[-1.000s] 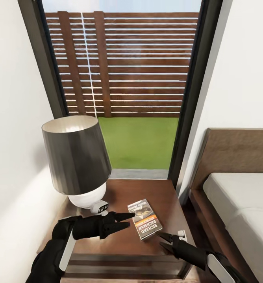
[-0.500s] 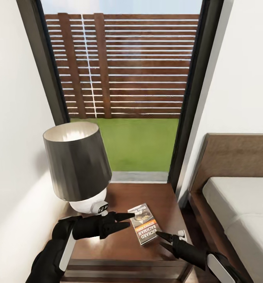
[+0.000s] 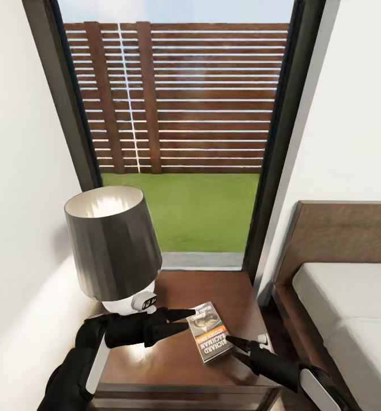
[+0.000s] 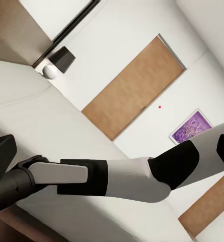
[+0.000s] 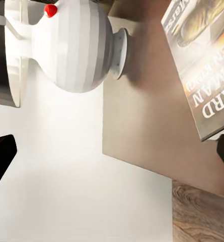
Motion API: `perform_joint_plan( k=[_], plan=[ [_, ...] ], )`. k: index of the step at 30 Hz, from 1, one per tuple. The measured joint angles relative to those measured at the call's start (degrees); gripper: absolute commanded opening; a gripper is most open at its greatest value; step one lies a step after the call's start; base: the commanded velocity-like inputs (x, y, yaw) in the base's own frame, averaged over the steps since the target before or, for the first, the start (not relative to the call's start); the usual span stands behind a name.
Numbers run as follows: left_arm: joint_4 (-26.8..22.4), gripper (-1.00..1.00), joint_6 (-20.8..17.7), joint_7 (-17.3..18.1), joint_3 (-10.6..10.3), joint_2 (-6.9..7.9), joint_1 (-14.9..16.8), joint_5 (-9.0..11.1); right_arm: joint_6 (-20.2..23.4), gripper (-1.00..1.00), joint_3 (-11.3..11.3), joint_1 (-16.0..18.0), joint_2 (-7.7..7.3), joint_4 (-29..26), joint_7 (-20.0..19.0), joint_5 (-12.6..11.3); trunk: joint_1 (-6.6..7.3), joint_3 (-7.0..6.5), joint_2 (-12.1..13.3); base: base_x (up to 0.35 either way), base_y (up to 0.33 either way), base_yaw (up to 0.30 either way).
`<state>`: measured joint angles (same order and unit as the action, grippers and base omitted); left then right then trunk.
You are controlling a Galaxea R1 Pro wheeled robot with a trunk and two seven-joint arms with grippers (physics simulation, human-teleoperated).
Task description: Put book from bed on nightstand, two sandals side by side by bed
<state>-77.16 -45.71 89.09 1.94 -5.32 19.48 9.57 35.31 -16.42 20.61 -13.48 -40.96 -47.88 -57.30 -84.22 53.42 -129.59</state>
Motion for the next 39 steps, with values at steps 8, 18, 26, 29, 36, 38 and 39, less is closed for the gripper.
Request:
perform_joint_plan(
  k=[8, 18, 26, 29, 36, 38, 39],
  plan=[
    [0.0, 1.0, 0.0, 0.0, 0.0, 0.0, 0.0, 0.0, -0.16, 1.0, 0.0, -0.02, 0.0, 0.0, 0.0, 0.0, 1.76, -1.44, 3.21, 0.0, 0.0, 0.0],
    [0.0, 1.0, 0.0, 0.0, 0.0, 0.0, 0.0, 0.0, -0.16, 1.0, 0.0, 0.0, 0.0, 0.0, 0.0, 0.0, 3.95, -3.23, 7.22, 0.0, 0.0, 0.0],
    [0.0, 1.0, 0.0, 0.0, 0.0, 0.0, 0.0, 0.0, -0.16, 1.0, 0.0, -0.01, 0.0, -0.01, 0.0, 0.0, 5.71, -4.67, 10.43, 0.0, 0.0, 0.0],
    [0.0, 1.0, 0.0, 0.0, -0.05, 0.0, 0.0, 0.0, -0.16, 1.0, 0.0, 0.0, 0.0, 0.0, 0.0, 0.0, 6.37, -5.21, 11.63, 0.0, 0.0, 0.0],
    [0.0, 1.0, 0.0, 0.0, -0.09, 0.0, 0.0, -0.04, -0.16, 1.0, -0.01, 0.0, 0.0, 0.0, 0.08, 0.0, 7.91, -6.46, 14.44, 0.0, 0.0, 0.0],
    [0.0, 1.0, 0.0, 0.0, -0.09, 0.0, 0.0, -0.06, -0.16, 1.0, 0.0, 0.0, 0.0, 0.0, 0.08, 0.0, 8.35, -6.82, 15.24, 0.0, 0.0, 0.0],
    [0.0, 1.0, 0.0, 0.0, -0.09, 0.0, 0.0, -0.08, -0.16, 1.0, -0.06, 0.0, 0.0, 0.0, 0.09, 0.0, 8.57, -7.0, 15.64, 0.0, 0.0, 0.0]
  ],
)
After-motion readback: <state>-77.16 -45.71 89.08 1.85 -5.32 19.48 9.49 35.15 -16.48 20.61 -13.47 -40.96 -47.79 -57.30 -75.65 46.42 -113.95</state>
